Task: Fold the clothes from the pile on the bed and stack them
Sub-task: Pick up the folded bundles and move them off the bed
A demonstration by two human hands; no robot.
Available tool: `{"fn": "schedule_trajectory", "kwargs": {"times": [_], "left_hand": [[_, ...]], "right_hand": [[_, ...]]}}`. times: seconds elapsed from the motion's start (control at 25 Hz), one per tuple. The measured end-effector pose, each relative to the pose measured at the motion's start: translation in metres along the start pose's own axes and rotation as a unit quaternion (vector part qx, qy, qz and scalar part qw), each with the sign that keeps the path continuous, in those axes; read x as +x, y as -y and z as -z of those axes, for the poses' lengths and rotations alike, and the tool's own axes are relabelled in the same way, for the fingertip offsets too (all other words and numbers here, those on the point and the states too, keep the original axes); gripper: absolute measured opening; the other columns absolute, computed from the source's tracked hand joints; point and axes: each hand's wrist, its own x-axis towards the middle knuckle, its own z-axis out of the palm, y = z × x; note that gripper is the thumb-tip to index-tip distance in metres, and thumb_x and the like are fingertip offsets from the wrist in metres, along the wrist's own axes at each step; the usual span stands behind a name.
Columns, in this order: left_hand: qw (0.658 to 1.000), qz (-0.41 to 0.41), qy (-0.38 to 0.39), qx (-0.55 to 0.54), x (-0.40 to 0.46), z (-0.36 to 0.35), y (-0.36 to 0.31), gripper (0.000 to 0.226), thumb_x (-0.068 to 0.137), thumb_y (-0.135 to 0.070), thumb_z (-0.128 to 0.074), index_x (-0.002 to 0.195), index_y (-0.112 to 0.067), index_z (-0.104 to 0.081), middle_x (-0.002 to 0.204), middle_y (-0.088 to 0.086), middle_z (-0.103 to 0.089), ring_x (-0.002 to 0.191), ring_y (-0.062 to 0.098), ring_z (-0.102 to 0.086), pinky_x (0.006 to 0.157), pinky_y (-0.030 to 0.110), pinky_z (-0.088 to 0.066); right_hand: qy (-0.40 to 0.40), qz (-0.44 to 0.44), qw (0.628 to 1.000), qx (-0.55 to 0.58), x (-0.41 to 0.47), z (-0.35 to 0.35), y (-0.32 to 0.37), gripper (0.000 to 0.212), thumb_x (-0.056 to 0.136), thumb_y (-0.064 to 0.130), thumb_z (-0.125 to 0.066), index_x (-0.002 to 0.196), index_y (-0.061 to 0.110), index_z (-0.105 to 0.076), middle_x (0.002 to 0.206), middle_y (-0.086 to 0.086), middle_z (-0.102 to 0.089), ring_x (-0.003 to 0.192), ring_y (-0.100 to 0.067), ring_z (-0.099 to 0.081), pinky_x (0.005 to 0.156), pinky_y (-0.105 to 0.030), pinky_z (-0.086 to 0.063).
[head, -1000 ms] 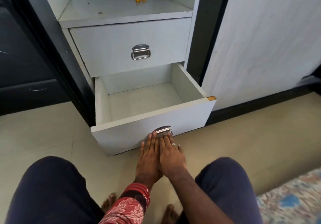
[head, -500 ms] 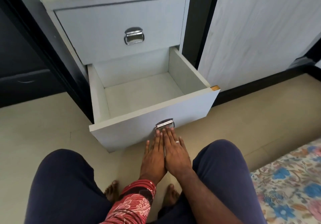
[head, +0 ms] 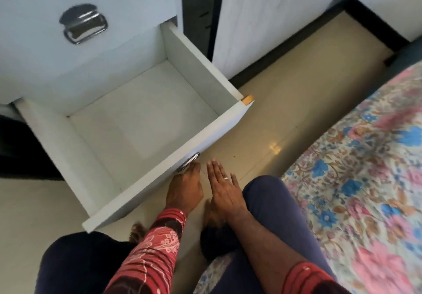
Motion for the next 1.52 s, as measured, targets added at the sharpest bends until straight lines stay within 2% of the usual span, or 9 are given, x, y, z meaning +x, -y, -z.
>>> {"fn": "schedule_trajectory", "kwargs": {"times": [0.16,0.28,0.56,0.76,0.92,1.08,1.28,1.44,1.52], "left_hand": [[0.998,-0.044,0.051,-0.013,0.017,0.082,-0.052,0.028,0.091,-0.008,-0.053,0.116,-0.007,-0.065,0.112,0.016,-0.07,0.107,0.037,-0.065,0.084,0.043,-0.053],[0.991,-0.086,0.104,0.01,0.027,0.123,-0.096,0.03,0.097,-0.015,-0.051,0.124,-0.012,-0.065,0.113,0.012,-0.071,0.106,0.034,-0.066,0.084,0.041,-0.052],[0.959,-0.238,0.152,0.018,0.017,0.173,-0.181,0.012,0.095,-0.02,-0.059,0.102,-0.013,-0.066,0.095,0.007,-0.072,0.086,0.029,-0.068,0.073,0.04,-0.057],[0.922,-0.348,0.164,0.035,-0.016,0.193,-0.239,0.006,0.092,-0.016,-0.057,0.09,-0.012,-0.062,0.088,0.015,-0.068,0.082,0.041,-0.064,0.062,0.041,-0.047],[0.862,-0.465,0.193,0.055,-0.077,0.2,-0.288,0.009,0.093,-0.016,-0.057,0.092,-0.013,-0.065,0.086,0.015,-0.069,0.08,0.039,-0.064,0.06,0.035,-0.037],[0.806,-0.532,0.253,0.054,-0.157,0.17,-0.344,0.008,0.091,-0.015,-0.058,0.087,-0.012,-0.064,0.08,0.015,-0.068,0.077,0.039,-0.064,0.061,0.037,-0.042],[0.734,-0.578,0.352,0.046,-0.277,0.096,-0.417,0.01,0.092,-0.023,-0.063,0.084,-0.017,-0.064,0.08,0.006,-0.069,0.078,0.031,-0.067,0.066,0.04,-0.053],[0.669,-0.557,0.487,0.068,-0.368,0.027,-0.465,0.026,0.095,-0.049,-0.063,0.092,-0.023,-0.064,0.09,-0.004,-0.068,0.081,0.017,-0.067,0.076,0.039,-0.055],[0.663,-0.477,0.57,0.089,-0.411,-0.003,-0.484,0.039,0.094,-0.058,-0.062,0.101,-0.02,-0.066,0.1,-0.002,-0.07,0.089,0.014,-0.067,0.081,0.04,-0.056]], "right_hand": [[-0.008,-0.096,0.989,0.109,-0.025,0.076,0.011,0.071,0.096,0.014,-0.05,0.162,0.01,-0.022,0.172,-0.01,-0.014,0.155,-0.026,-0.025,0.122,-0.042,-0.03],[-0.065,-0.178,0.964,0.186,-0.051,0.125,0.012,0.04,0.097,0.016,-0.051,0.138,0.015,-0.052,0.136,-0.013,-0.062,0.12,-0.036,-0.062,0.102,-0.044,-0.049],[-0.137,-0.379,0.864,0.301,-0.133,0.186,-0.012,0.043,0.095,0.011,-0.047,0.136,0.019,-0.053,0.118,-0.014,-0.068,0.106,-0.037,-0.067,0.085,-0.047,-0.058],[-0.22,-0.485,0.781,0.325,-0.21,0.191,-0.005,0.034,0.096,0.011,-0.048,0.128,0.015,-0.059,0.105,-0.013,-0.071,0.093,-0.034,-0.07,0.076,-0.04,-0.055],[-0.269,-0.573,0.683,0.366,-0.303,0.18,0.013,0.034,0.094,0.013,-0.051,0.127,0.016,-0.061,0.109,-0.014,-0.072,0.099,-0.037,-0.069,0.081,-0.041,-0.058],[-0.297,-0.639,0.585,0.401,-0.396,0.135,0.022,0.033,0.096,0.02,-0.051,0.127,0.021,-0.061,0.116,-0.012,-0.07,0.109,-0.036,-0.066,0.086,-0.039,-0.053],[-0.33,-0.739,0.421,0.409,-0.526,0.037,0.019,0.028,0.095,0.024,-0.053,0.121,0.023,-0.063,0.111,-0.008,-0.071,0.105,-0.031,-0.067,0.079,-0.036,-0.051],[-0.391,-0.802,0.24,0.383,-0.642,-0.057,0.012,0.02,0.097,0.036,-0.055,0.106,0.021,-0.065,0.096,-0.008,-0.072,0.092,-0.033,-0.069,0.072,-0.038,-0.051],[-0.412,-0.822,0.214,0.33,-0.7,-0.094,0.004,0.02,0.095,0.039,-0.057,0.102,0.022,-0.064,0.096,-0.005,-0.07,0.09,-0.032,-0.068,0.077,-0.04,-0.053]]}}
